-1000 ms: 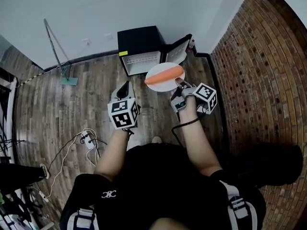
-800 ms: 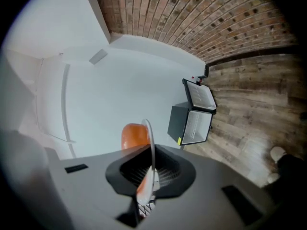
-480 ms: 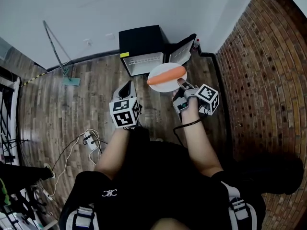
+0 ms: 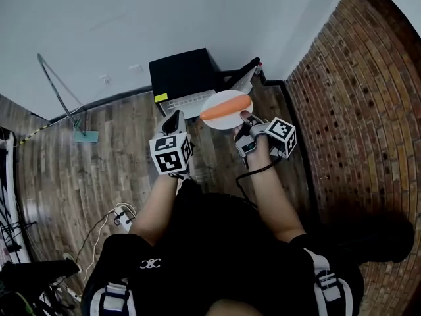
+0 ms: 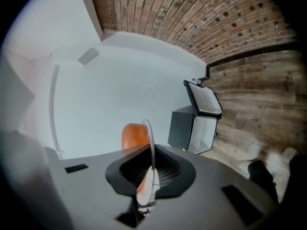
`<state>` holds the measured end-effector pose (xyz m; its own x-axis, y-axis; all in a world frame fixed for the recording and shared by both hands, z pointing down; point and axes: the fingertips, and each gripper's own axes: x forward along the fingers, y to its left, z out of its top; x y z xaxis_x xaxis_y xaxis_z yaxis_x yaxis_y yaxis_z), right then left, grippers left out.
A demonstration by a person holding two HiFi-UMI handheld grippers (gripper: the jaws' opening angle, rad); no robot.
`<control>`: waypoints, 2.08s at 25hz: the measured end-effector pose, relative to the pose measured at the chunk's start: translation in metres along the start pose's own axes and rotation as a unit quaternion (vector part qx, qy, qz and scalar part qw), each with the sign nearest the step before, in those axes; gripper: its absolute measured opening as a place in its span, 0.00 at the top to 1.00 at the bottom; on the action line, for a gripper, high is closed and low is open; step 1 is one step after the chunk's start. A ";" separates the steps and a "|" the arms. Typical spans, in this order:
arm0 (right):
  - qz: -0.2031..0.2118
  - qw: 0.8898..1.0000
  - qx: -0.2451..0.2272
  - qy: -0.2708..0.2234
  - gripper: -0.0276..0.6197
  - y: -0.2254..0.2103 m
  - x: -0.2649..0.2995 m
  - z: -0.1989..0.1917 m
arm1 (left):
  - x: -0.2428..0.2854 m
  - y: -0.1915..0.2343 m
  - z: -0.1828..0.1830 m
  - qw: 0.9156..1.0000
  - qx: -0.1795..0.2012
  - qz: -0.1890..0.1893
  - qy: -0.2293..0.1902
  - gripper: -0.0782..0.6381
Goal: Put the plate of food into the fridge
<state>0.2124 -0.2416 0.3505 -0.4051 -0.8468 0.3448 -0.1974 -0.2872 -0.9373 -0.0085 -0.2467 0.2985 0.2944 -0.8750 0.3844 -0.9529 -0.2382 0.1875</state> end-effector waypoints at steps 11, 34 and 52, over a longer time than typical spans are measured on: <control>-0.012 0.999 0.011 -0.048 0.92 0.027 0.087 0.010 | 0.086 0.064 0.041 0.999 -0.002 -0.045 0.010 0.89; -0.041 0.998 0.000 0.047 0.92 -0.146 0.212 0.031 | 0.189 0.111 -0.118 0.997 -0.069 0.020 0.020 0.89; -0.009 1.000 0.029 0.008 0.91 -0.436 0.452 0.000 | 0.317 0.186 -0.355 0.998 -0.050 0.029 -0.030 0.89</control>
<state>0.1153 -0.4994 0.9153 -0.4162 -0.8341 0.3620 -0.1534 -0.3280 -0.9322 -0.0664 -0.4187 0.7760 0.2308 -0.9109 0.3422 -0.9552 -0.1452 0.2577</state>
